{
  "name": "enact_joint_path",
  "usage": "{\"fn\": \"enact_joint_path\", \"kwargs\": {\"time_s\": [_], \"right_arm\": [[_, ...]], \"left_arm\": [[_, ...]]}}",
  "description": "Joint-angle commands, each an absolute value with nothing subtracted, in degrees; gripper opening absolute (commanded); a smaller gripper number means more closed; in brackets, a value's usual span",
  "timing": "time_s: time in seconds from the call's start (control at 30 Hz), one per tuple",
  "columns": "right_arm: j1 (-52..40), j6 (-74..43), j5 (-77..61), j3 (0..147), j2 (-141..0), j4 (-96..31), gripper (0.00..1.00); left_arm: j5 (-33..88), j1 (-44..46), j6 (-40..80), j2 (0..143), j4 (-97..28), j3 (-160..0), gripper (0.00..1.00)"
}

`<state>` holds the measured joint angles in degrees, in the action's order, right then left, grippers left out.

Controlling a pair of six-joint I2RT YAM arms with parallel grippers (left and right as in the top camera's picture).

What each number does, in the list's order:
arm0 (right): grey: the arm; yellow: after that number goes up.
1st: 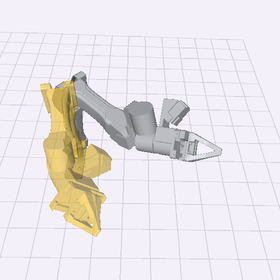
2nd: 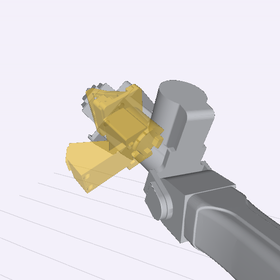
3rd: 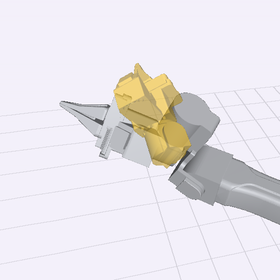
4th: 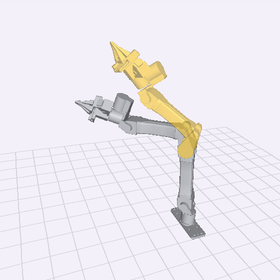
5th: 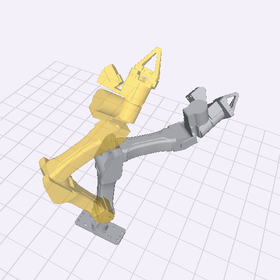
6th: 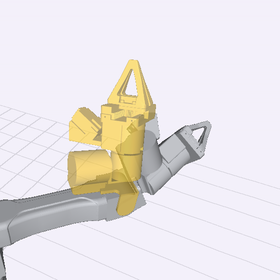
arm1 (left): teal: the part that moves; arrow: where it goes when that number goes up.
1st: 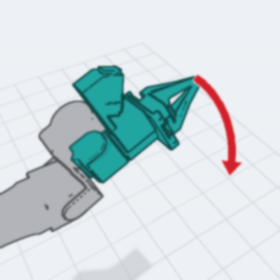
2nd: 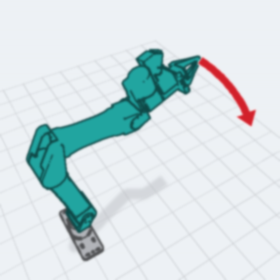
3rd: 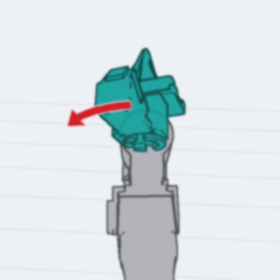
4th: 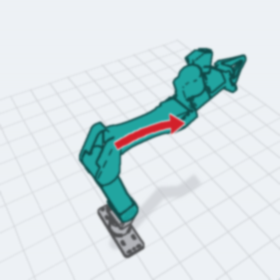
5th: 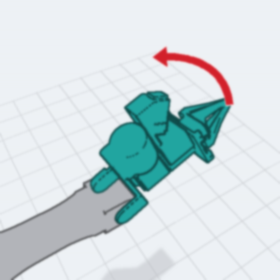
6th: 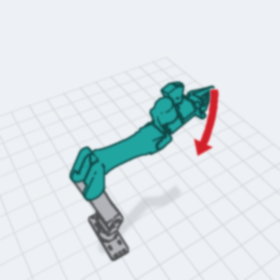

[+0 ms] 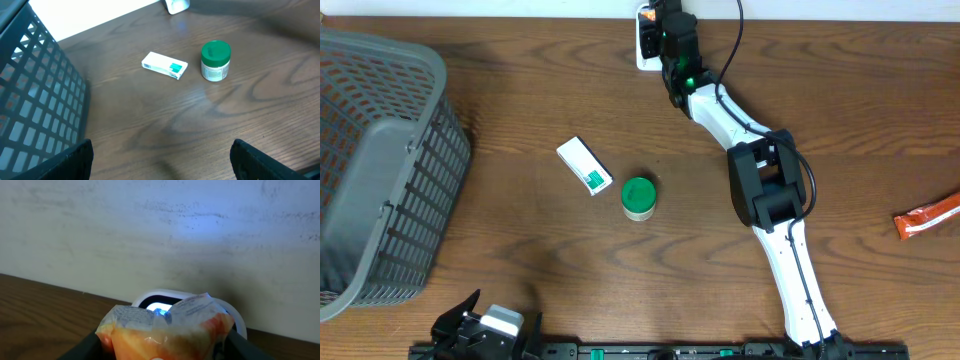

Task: Scan the item barcode
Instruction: 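Carry the tissue pack to the white scanner with the right gripper, then move the tissue pack right and drop it near the chocolate bar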

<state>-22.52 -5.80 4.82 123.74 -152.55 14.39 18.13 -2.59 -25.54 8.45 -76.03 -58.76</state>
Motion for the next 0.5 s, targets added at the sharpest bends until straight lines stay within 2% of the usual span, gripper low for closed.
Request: {"fn": "enact_joint_path", "kwargs": {"time_s": [0.0,0.13,0.27,0.37,0.4,0.47], "right_arm": [[-23.05,-6.81,5.76,126.23,-152.55,10.50,0.47],[-23.03,-4.56,5.76,129.29,-150.06,0.36,0.45],[-22.87,-1.63,8.14,129.69,-142.28,-11.53,0.49],[-22.63,-1.63,15.84,129.69,-134.78,-25.30,0.45],[-22.04,-1.65,17.37,129.69,-130.98,-34.37,0.44],[-21.06,-1.74,17.32,129.69,-127.87,-43.62,0.43]], "left_arm": [[19.00,-2.83,-25.87,8.08,-75.85,-59.02,0.86],[19.00,-2.83,-25.87,8.08,-75.85,-59.02,0.87],[18.98,-2.83,-25.87,8.08,-75.85,-59.02,0.86],[18.98,-2.83,-25.87,8.08,-75.85,-59.02,0.87],[19.00,-2.83,-25.87,8.08,-75.85,-59.02,0.86],[18.98,-2.83,-25.87,8.08,-75.85,-59.02,0.87]]}}
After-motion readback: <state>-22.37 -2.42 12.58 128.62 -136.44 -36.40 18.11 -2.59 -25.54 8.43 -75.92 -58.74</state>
